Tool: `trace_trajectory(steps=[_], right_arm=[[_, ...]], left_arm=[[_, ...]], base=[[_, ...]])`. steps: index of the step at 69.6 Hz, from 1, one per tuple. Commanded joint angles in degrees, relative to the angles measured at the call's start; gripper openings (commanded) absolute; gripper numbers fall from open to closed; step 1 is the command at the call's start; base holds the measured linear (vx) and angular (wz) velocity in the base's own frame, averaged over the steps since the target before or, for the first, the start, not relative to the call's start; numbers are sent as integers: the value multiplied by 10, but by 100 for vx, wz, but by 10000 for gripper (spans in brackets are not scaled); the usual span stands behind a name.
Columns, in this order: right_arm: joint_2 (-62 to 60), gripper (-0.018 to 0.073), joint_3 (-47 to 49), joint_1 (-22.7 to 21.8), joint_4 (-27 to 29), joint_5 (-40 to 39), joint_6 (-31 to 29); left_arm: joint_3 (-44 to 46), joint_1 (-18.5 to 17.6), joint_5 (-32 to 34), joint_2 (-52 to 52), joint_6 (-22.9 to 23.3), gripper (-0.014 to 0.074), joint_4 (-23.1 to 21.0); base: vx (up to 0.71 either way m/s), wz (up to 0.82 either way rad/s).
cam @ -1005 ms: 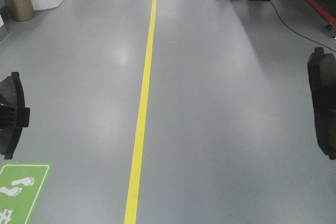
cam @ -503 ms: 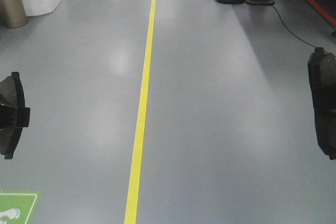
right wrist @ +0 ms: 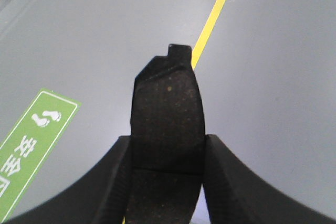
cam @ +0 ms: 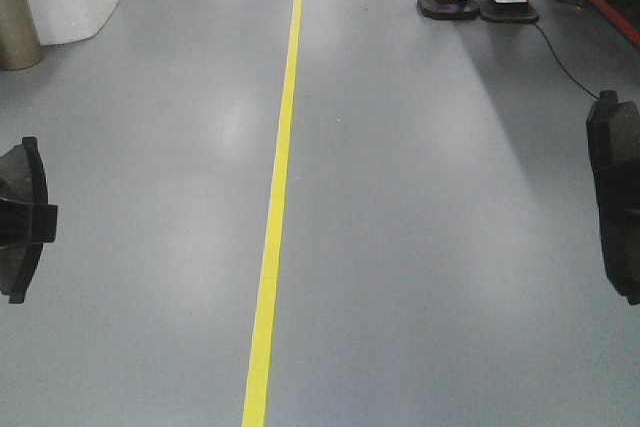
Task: Move and align brake pads A on conveyor
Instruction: 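Drive along the yellow floor line toward the conveyor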
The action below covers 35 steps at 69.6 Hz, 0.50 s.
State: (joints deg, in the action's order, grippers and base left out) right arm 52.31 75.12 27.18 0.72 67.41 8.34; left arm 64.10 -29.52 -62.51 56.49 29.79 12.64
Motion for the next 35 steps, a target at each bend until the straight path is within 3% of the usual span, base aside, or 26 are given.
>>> trace_trajectory(steps=[1,35], right_arm=[[-4,-3,17,0,-4,-45,-5],[-4,-3,17,0,-4,-45,-5]], left_arm=[[14,-2,41,-9,5,-6,9],[14,-2,42,-9,5,-6,9]], base=[[50,5],[55,6]])
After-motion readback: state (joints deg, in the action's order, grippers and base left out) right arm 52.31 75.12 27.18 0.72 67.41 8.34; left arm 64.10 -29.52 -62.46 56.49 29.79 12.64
